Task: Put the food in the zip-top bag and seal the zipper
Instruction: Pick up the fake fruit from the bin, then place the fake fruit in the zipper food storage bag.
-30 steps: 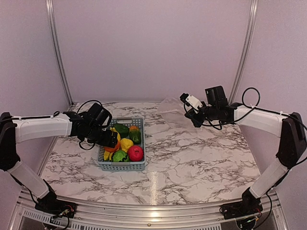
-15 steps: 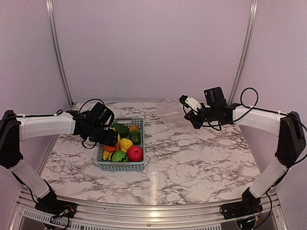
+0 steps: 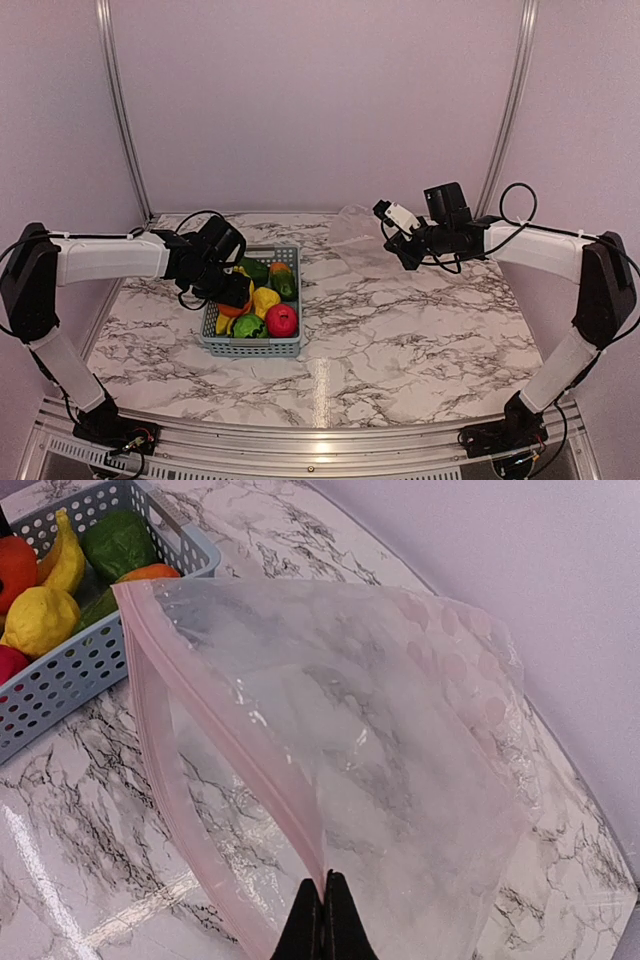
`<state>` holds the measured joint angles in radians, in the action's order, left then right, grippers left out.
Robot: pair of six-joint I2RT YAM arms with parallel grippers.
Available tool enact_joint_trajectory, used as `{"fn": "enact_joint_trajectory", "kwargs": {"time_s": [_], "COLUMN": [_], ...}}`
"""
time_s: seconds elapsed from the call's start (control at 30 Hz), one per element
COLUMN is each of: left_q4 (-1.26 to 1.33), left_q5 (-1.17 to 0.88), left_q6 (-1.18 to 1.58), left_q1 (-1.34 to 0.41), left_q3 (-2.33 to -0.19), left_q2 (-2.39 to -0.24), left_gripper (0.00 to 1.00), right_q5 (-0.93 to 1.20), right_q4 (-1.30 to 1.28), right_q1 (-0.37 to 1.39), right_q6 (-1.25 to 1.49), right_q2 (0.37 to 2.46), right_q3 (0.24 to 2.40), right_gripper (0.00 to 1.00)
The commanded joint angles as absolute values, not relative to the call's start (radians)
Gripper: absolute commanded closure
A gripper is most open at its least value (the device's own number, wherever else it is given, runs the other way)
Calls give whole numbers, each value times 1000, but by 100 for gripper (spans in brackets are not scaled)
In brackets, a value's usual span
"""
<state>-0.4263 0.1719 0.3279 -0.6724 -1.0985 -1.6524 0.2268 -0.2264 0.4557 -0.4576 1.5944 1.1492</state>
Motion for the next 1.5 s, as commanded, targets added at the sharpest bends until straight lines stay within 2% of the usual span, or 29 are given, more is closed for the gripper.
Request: {"fn": "enact_joint_trajectory", "kwargs": {"time_s": [0.0, 0.27, 0.37, 0.53, 0.73, 0.93, 1.47], "left_q4": [-499, -534, -410, -93, 220, 384, 529], "left_q5": [163, 257, 263, 149, 72, 49, 189], "left_q6": [327, 312, 311, 351, 440, 517, 672], "left_q1": [-688, -731, -769, -813, -866, -910, -933], "left_q3": [-1136, -1267, -1285, -1246, -1245, -1297, -1395], "left_q2": [-1631, -1508, -1460, -1425, -1515, -1621, -1864], "left_gripper": [36, 39, 40, 42, 44, 46, 46], "right_q5": [228, 207, 199, 205, 228, 272, 429], "right_q4": [-246, -281, -298, -376, -488, -572, -631], "right_q1": [462, 462, 463, 474, 513, 525, 507], "right_q6": [-456, -438, -434, -437, -408, -358, -228], "right_q2": [1600, 1601, 1608, 1630, 1651, 1686, 1683], "right_q3": [1170, 1223, 1254, 1329, 1460, 1543, 1632], "right_gripper": [100, 100, 100, 100, 100, 100, 100]}}
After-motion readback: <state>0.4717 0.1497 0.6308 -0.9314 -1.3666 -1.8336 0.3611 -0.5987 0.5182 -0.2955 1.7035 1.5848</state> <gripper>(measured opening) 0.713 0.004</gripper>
